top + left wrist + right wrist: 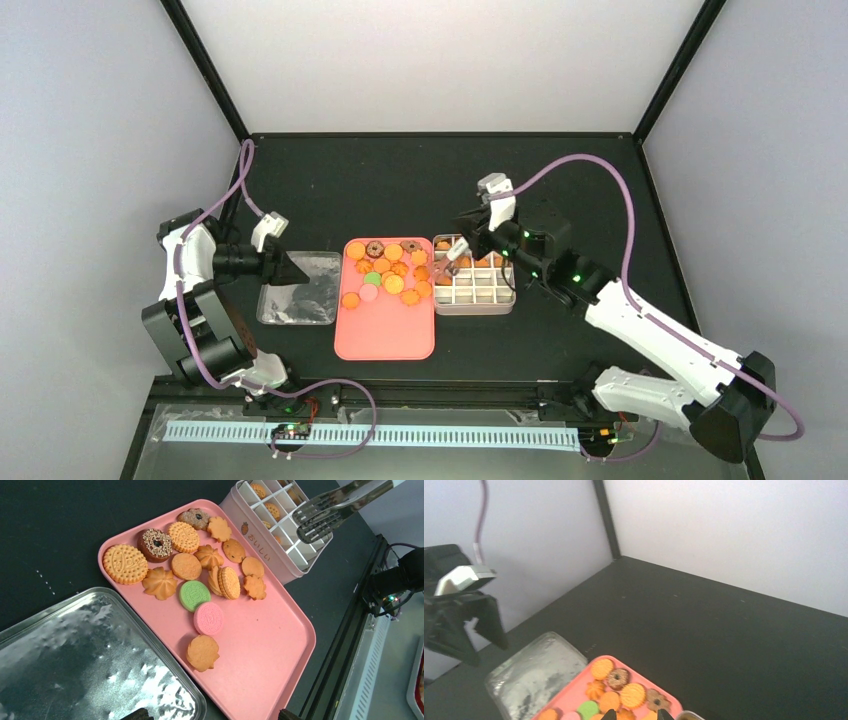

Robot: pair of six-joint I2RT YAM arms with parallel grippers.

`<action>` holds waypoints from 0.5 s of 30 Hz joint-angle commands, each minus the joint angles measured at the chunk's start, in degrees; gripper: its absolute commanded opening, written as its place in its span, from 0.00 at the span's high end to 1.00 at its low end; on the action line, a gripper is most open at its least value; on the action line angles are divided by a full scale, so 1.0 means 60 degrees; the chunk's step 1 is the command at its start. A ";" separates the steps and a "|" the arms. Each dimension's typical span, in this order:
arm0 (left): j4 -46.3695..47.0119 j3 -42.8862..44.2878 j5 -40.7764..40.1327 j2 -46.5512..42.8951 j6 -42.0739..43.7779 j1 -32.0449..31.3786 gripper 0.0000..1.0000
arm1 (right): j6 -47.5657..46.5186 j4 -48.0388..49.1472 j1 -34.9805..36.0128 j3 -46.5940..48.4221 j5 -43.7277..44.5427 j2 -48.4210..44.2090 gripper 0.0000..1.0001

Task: Pack the cookies
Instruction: Pick up the fake cookies from the plate.

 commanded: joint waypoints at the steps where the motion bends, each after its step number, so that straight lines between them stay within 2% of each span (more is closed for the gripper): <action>1: -0.0020 0.0214 0.0296 0.0070 0.0250 0.0084 0.33 | -0.0137 0.0479 0.0974 0.0842 0.0003 0.0683 0.81; 7: 0.0031 0.0171 0.0193 0.0006 0.0184 0.0083 0.33 | -0.0382 0.0640 0.2545 0.1858 0.0137 0.2333 0.81; 15: 0.0062 0.0111 0.0142 -0.0002 0.0185 0.0083 0.33 | -0.0606 0.0417 0.3418 0.3005 0.0160 0.4161 0.81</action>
